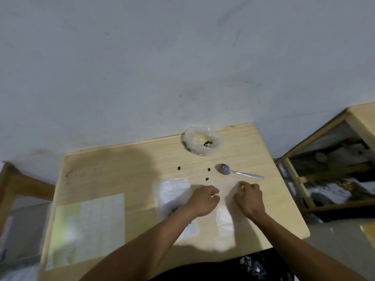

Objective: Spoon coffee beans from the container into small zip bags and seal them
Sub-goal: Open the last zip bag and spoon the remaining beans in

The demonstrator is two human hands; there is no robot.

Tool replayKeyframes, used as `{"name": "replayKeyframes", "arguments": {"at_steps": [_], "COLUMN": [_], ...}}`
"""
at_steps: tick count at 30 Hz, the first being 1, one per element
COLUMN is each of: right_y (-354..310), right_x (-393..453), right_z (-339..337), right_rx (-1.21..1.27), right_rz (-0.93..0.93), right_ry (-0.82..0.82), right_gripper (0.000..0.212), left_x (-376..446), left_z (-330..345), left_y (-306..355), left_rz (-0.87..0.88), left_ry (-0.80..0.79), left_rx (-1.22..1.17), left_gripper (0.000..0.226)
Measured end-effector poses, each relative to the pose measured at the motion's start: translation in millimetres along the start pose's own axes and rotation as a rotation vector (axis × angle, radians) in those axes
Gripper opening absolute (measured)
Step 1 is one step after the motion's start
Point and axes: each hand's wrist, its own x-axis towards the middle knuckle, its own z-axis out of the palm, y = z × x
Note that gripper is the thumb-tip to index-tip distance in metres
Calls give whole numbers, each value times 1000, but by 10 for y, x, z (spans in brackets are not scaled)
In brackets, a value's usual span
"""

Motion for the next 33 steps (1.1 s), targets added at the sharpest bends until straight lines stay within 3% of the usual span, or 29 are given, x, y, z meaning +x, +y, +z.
{"name": "replayKeyframes", "arguments": {"at_steps": [3,5,9,14,19,21,24,28,33], "right_y": [0,12,-90,-456,-1022,-1213,-1456,-1695,-1826], "right_x": [-6,14,35,5,19,16,13,10,16], "right_z": [6,-3,-177,-499,-888,-1036,-1168,-1200,-1183], "right_rx": [93,283,681,890,978,983,1007,1034,1125], "right_rz": [13,97,105,-23,-258,-375,-457,-485,-432], "right_ry": [-19,-6,-89,-389,-428,-482,-444,-379,-365], "right_gripper": [45,40,1,29,41,43,28,32,21], "left_x": [85,90,65,-18,-153,-248,-359,-441,-503], "left_z": [75,69,2,-262,-814,-1028,-1274,-1448,-1522], "left_y": [61,72,67,371,784,905,1008,1066,1053], "left_rz": [-38,-58,-114,-205,-80,-9,68,133,164], "left_ry": [-14,-20,-11,115,179,179,205,264,300], "left_rx": [97,102,-83,-800,-1130,-1156,-1138,-1079,-1039], "left_gripper": [41,44,43,7,27,24,20,10,10]}}
